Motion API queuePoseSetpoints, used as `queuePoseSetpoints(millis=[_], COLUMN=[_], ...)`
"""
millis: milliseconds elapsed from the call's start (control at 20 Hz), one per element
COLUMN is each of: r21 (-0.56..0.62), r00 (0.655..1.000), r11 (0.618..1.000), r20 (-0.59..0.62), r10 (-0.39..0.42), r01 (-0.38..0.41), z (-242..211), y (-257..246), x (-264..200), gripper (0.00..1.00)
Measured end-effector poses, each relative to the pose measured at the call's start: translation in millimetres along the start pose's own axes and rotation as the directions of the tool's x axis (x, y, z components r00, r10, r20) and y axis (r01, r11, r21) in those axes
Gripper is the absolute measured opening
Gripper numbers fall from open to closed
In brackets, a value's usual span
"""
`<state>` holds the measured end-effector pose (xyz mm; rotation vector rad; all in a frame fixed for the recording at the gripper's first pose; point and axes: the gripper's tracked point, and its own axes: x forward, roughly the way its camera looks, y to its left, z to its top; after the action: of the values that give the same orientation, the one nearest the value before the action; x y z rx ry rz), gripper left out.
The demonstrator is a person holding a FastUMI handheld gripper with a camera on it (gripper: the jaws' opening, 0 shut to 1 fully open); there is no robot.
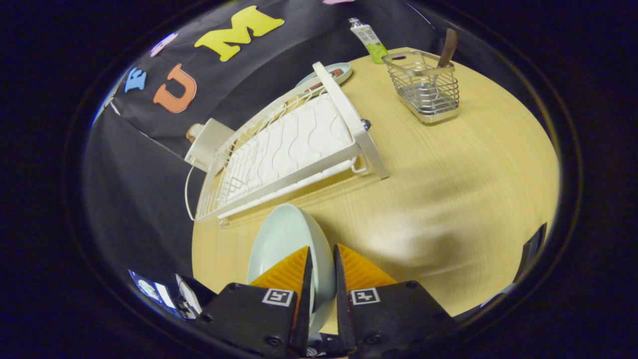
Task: Take the plate from the dish rack, then take the spoon from the basket and place it into the plate.
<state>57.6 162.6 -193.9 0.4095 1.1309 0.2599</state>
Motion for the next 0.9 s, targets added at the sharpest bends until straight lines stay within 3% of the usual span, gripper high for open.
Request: queuePoseSetpoints(millis=[150,200,350,550,600,750,900], r21=[0.01,0.003,-0.05,-0.162,-0.181,-0.213,-0.224], r00=[1.0,1.0,0.996,0.966,0.954,0.888,0.775], r11=[1.0,1.0,0.997,0.979,0.973,0.951,0.915], r20=[-0.005,0.005,0.077,0.244,0.287,0.447,0.618], r10=[-0.015,-0.026,-0.053,-0.085,-0.09,-0.11,-0.132], r01=[0.015,0.026,0.057,0.127,0.146,0.225,0.334], z=[5,8,18,38,43,64,85], y=[-12,-17,-27,-38,-42,-58,-74], x=[6,6,-6,-38,-48,-83,-128], gripper=[0.36,0.34,0.42,0.65,0.75,0.86,0.95])
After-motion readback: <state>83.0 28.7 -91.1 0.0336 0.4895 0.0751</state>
